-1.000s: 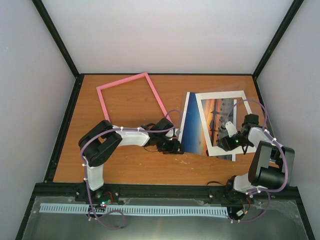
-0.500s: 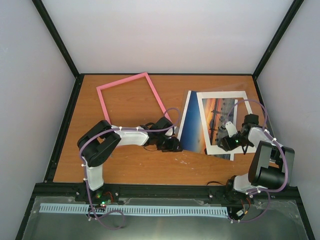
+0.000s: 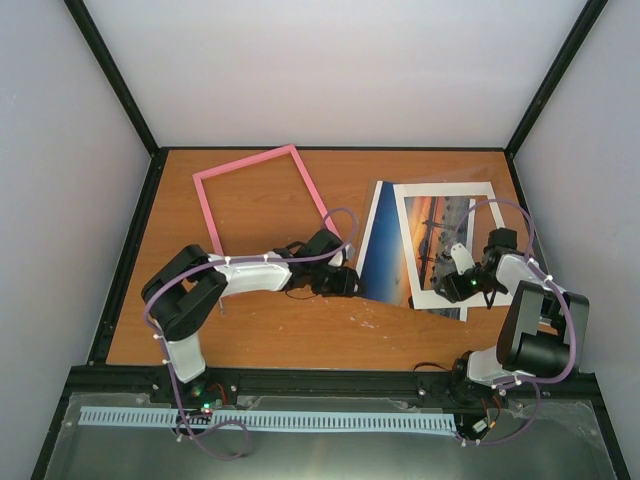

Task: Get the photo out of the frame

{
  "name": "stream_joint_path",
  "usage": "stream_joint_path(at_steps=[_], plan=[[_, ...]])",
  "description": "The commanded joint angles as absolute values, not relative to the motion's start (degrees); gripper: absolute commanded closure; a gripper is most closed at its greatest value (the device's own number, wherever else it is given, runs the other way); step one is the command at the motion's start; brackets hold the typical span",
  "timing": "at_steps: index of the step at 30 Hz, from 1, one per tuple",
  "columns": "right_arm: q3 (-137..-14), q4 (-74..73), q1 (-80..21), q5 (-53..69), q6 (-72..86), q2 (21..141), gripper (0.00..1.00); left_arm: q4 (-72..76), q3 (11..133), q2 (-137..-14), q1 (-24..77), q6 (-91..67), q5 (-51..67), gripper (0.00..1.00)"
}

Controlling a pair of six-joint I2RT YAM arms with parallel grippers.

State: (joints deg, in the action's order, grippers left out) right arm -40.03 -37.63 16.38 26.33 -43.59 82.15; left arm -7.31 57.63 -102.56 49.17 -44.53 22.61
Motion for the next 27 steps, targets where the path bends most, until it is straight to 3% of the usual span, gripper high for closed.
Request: stream_joint_path(at_steps=[1, 27], plan=[[-39.8, -37.3, 16.1, 26.9, -43.2, 82.8, 0.4, -7.7, 58.3, -103.1, 48.8, -45.2, 21.8, 0.5], [-39.6, -37.3, 16.1, 26.9, -43.3, 83.0, 0.4, -5.3, 60.7, -106.8, 48.7, -44.4, 24.3, 0.5]])
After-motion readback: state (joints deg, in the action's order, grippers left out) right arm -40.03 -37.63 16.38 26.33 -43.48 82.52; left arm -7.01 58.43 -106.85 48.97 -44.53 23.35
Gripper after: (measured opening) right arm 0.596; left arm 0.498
